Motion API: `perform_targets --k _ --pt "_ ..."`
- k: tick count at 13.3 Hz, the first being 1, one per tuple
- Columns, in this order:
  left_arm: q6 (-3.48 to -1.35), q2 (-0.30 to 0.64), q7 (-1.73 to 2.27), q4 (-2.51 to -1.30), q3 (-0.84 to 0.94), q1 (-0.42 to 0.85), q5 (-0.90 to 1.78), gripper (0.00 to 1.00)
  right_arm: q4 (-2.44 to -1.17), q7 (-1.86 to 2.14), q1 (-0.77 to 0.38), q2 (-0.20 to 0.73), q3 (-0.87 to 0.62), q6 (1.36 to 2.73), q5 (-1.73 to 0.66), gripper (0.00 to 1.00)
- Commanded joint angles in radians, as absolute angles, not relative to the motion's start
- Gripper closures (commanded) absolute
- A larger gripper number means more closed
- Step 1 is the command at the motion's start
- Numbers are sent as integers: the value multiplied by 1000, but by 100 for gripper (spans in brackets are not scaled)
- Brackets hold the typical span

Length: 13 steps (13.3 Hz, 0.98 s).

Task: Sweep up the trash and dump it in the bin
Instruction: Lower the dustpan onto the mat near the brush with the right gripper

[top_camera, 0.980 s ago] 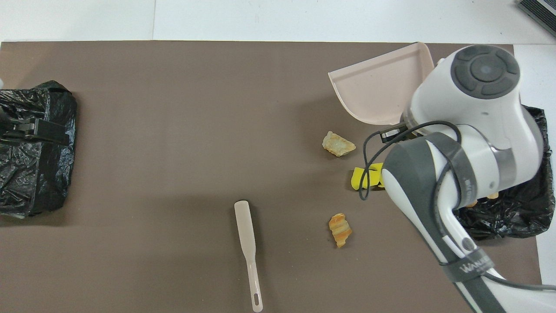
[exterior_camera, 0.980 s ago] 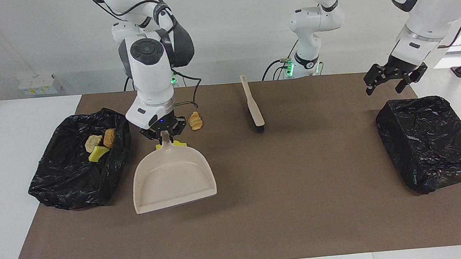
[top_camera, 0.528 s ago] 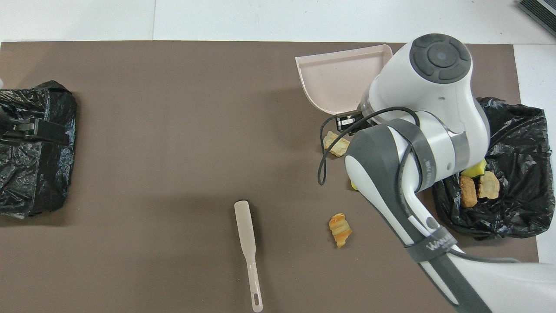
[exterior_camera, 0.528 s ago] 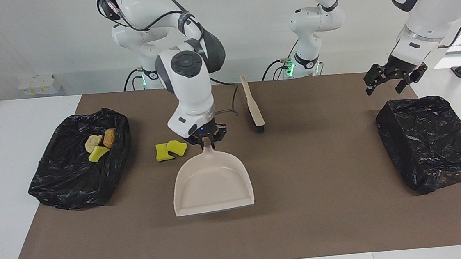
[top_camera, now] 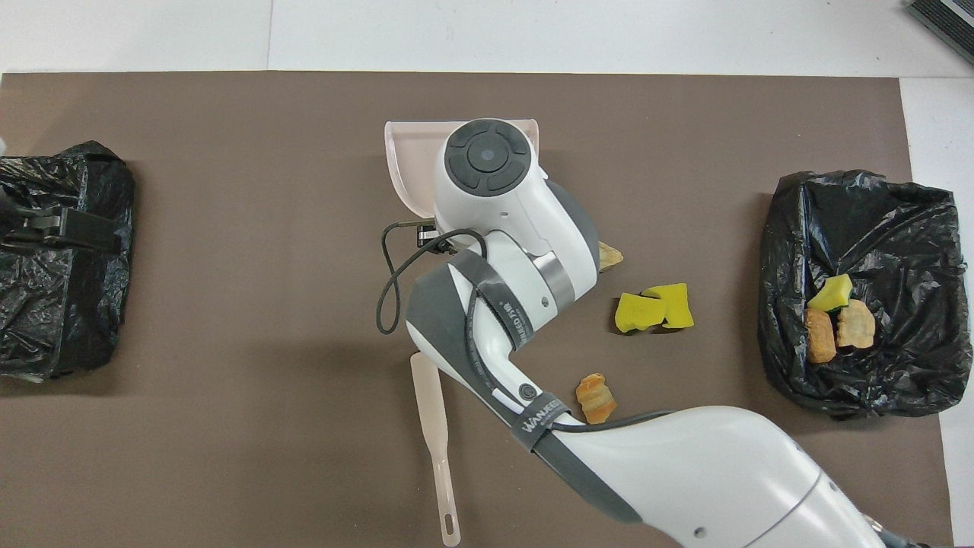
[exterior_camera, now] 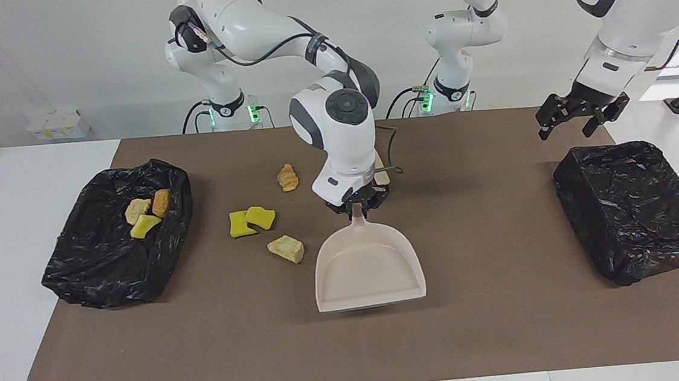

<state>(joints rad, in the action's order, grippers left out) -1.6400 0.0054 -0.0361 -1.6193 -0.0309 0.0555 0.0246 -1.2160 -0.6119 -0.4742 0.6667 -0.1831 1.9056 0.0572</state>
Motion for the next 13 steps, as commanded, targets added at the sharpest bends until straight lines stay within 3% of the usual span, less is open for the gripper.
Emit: perform_targets --k 1,7,8,9,10,11,12,13 --pt "-1652 -8 -35 -1629 -25 46 12 0 -1163 -634 -517 741 -183 1943 31 100" --pt "-1652 -8 -35 -1629 -25 46 11 0 -1173 -709 -581 779 -179 1954 26 100" --pt "-1652 -8 -35 -1629 -25 46 11 0 -1173 -709 -581 779 -179 1956 26 85" --pt "-1652 -8 -35 -1629 -25 46 11 0 -1173 -709 -580 779 -179 1950 28 51" --pt "-1652 -8 -35 -1629 -25 46 12 0 -1172 -709 -578 779 -179 1947 26 45" --pt "-1652 -8 -35 -1629 -25 46 12 0 -1170 -709 -572 776 -179 1942 26 20" --pt "-1652 -8 -35 -1629 -25 46 12 0 -1170 -707 -563 769 -179 1937 26 8" --pt "-1651 -8 -35 -1629 -25 46 12 0 -1170 -684 -552 762 -176 1933 29 8"
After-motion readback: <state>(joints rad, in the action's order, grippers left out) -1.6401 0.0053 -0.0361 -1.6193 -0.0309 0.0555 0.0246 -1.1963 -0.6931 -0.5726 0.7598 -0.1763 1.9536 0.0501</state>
